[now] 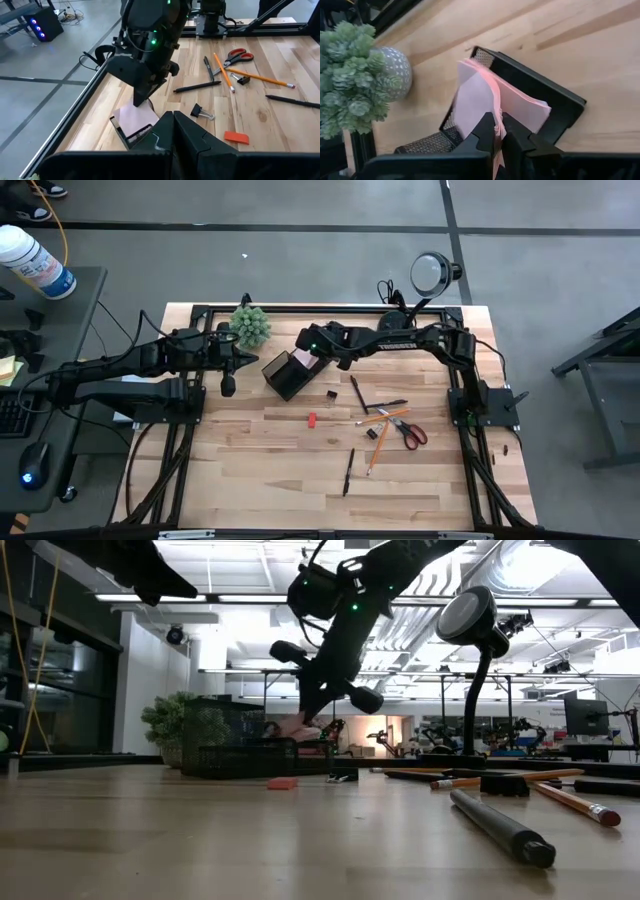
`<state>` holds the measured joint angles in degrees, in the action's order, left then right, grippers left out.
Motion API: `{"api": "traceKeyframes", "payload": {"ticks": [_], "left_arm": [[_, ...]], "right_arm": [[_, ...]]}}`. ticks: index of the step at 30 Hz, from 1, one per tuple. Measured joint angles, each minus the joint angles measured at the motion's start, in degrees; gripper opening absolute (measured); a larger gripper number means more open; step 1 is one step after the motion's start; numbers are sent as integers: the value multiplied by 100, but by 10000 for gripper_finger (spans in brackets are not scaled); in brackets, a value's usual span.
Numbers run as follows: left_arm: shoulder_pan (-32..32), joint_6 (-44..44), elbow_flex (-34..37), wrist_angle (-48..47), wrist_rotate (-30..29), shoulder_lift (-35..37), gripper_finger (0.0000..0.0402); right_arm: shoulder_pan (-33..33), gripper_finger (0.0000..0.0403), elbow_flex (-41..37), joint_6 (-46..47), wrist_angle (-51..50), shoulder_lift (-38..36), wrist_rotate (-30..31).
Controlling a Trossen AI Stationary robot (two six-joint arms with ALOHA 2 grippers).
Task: Pick and place office supplies into organizer
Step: Put the pink sticky notes into the black desk organizer
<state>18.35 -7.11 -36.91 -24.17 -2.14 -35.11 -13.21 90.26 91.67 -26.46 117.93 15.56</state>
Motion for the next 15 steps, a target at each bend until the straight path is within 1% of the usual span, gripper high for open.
{"api": "traceKeyframes", "payload": {"ticks": [11,15], "left_arm": [[0,-15,2,-1,14,-2,1],[0,-15,2,-1,10,0,1]], "right_arm": [[-17,13,0,1,-105,-7,-99],[-16,22,0,4,-78,-7,-252]]}}
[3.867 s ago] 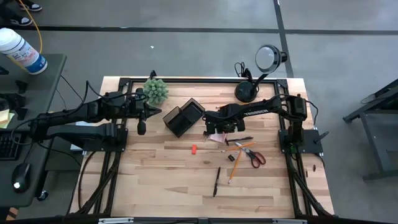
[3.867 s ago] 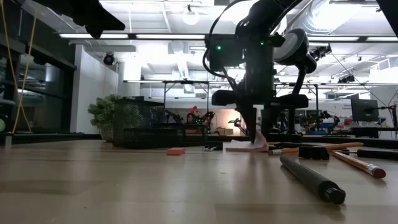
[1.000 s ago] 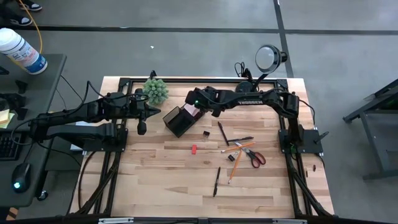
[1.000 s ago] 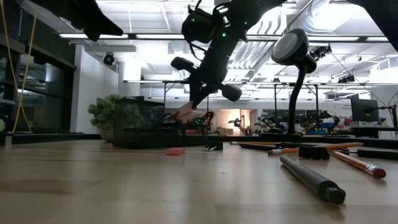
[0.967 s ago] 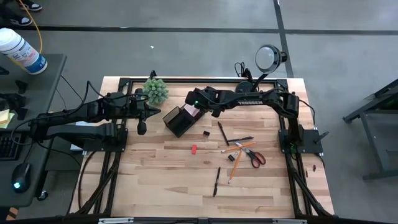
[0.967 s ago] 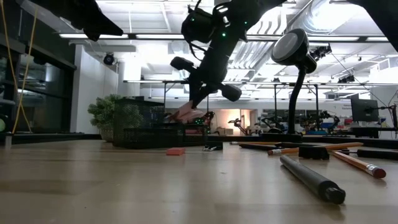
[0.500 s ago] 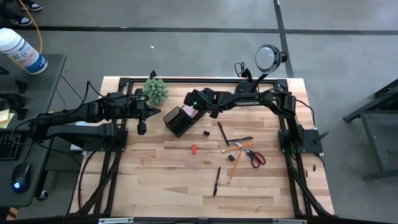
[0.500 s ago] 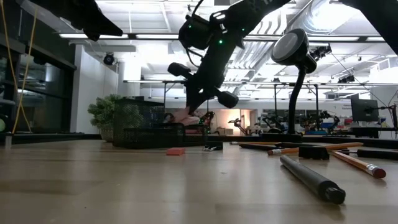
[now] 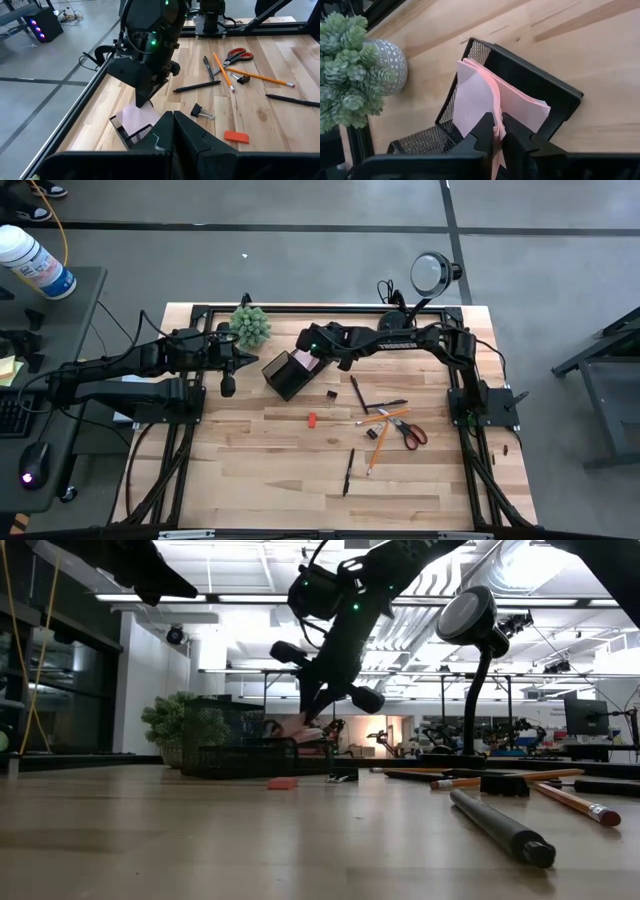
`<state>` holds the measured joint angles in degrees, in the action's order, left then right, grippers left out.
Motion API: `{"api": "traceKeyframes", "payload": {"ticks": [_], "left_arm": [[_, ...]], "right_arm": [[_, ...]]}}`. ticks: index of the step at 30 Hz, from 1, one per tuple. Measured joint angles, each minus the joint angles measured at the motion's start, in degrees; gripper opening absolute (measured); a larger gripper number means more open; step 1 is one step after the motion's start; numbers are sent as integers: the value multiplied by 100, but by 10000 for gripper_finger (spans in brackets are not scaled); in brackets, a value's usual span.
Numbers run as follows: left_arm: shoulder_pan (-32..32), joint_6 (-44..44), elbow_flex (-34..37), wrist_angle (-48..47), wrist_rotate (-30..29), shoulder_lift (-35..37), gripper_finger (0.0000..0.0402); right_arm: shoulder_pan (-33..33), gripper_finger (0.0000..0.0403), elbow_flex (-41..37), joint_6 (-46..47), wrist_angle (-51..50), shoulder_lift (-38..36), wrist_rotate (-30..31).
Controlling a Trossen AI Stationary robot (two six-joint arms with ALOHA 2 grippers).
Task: Pick and place office supplies into organizer
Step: Put the pink sticky notes into the black desk organizer
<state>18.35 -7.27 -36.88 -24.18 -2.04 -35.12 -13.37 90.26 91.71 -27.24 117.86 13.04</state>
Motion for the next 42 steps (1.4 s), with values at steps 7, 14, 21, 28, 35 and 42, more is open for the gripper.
{"api": "traceKeyframes", "payload": {"ticks": [7,14,21,28,35,42], "left_arm": [[0,-11,0,2,-11,-1,1],[0,-20,-2,4,-11,-2,1],[0,-20,0,4,-11,0,1],[0,-17,-1,4,-9,-2,1],[0,-15,0,4,-9,-2,1],[0,-17,0,4,-9,-2,1]], "right_arm": [[-2,52,0,-9,10,0,-34],[0,83,0,-20,-41,0,-127],[2,113,0,-20,-37,-3,-149],[2,140,0,-22,-35,-7,-187],[2,176,0,-48,-35,-7,-274],[2,212,0,-78,113,-9,-343]]}}
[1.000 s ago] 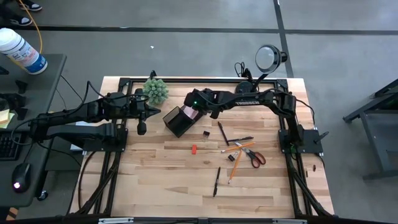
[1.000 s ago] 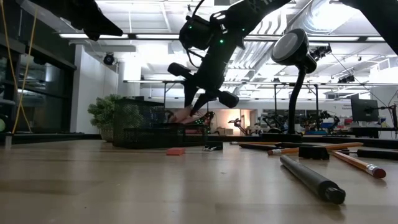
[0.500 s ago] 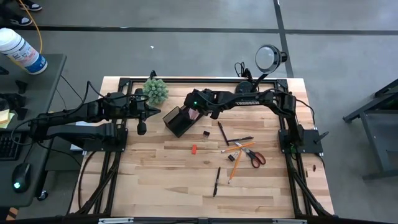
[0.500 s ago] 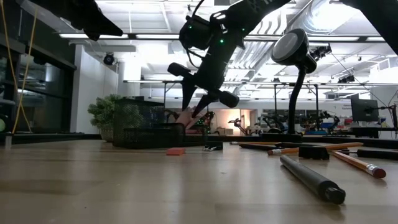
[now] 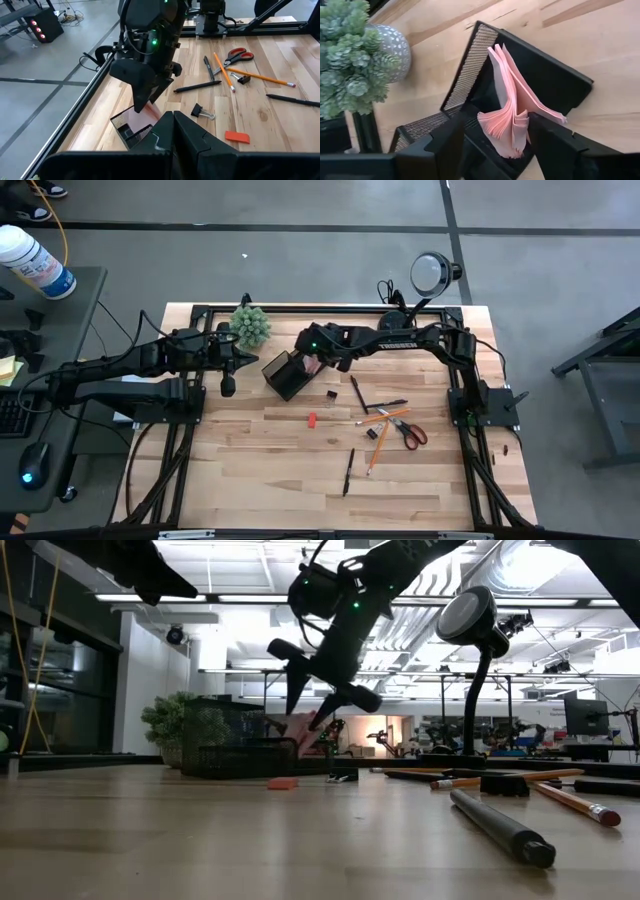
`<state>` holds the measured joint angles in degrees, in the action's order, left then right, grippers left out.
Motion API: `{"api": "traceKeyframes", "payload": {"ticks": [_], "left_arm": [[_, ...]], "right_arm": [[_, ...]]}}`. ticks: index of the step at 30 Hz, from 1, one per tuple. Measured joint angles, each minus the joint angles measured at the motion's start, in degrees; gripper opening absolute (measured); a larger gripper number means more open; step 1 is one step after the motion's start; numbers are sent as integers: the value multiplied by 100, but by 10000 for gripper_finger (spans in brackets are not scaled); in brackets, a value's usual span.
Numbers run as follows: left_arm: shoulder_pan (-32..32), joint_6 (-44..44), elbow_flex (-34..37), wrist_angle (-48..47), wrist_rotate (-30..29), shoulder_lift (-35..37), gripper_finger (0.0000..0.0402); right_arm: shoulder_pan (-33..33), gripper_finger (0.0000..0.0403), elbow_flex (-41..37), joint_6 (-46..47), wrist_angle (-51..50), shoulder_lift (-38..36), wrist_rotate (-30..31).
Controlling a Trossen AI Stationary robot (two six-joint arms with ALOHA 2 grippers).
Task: Pick and place office supplies into organizer
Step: Put the pink sticky notes into the black desk organizer
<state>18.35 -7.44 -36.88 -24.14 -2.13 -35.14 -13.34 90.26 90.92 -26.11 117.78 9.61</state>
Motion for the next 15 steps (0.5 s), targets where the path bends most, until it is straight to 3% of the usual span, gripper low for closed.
{"api": "traceKeyframes", "payload": {"ticks": [15], "left_arm": [[0,-101,0,0,0,0,1]], "right_arm": [[-43,229,2,-439,-26,0,-691]]}}
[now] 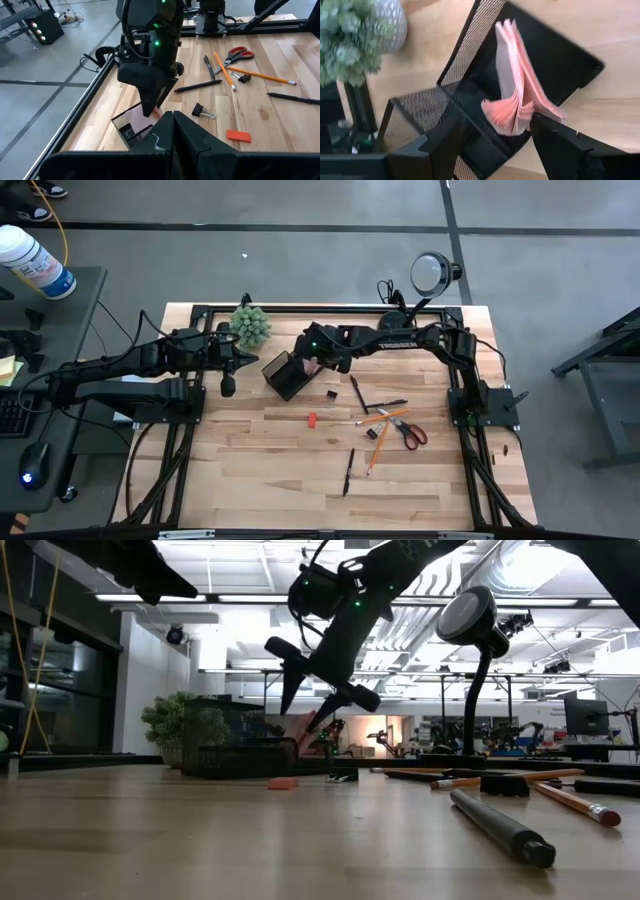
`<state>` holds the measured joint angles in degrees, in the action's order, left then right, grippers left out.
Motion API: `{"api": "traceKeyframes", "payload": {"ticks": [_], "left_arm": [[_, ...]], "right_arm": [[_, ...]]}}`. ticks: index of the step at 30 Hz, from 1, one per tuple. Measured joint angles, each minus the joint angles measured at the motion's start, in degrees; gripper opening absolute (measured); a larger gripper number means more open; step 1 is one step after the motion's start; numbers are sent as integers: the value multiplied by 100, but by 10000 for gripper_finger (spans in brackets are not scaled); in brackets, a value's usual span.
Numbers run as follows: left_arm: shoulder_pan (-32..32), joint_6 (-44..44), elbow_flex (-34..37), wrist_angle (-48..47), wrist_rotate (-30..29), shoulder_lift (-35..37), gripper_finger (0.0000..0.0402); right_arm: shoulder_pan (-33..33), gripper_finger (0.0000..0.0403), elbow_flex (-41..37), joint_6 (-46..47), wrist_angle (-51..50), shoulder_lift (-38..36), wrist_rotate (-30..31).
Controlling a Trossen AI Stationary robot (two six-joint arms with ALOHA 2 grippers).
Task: Pick and place office supplies into organizer
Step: Put the pink sticky notes into the black desk organizer, then put the center orange pencil into the black desk organizer
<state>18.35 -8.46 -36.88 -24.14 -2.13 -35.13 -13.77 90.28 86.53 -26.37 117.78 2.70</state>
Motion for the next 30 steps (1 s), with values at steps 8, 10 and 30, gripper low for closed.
{"api": "traceKeyframes", "payload": {"ticks": [8,10,30], "left_arm": [[0,-14,-2,-2,0,2,1],[0,-14,-2,-2,0,0,1],[0,-30,0,0,-46,2,1]], "right_arm": [[-53,229,0,-223,-55,-2,-173],[-52,228,-2,-292,-57,-2,-207],[-131,227,-2,-327,21,-2,-222]]}}
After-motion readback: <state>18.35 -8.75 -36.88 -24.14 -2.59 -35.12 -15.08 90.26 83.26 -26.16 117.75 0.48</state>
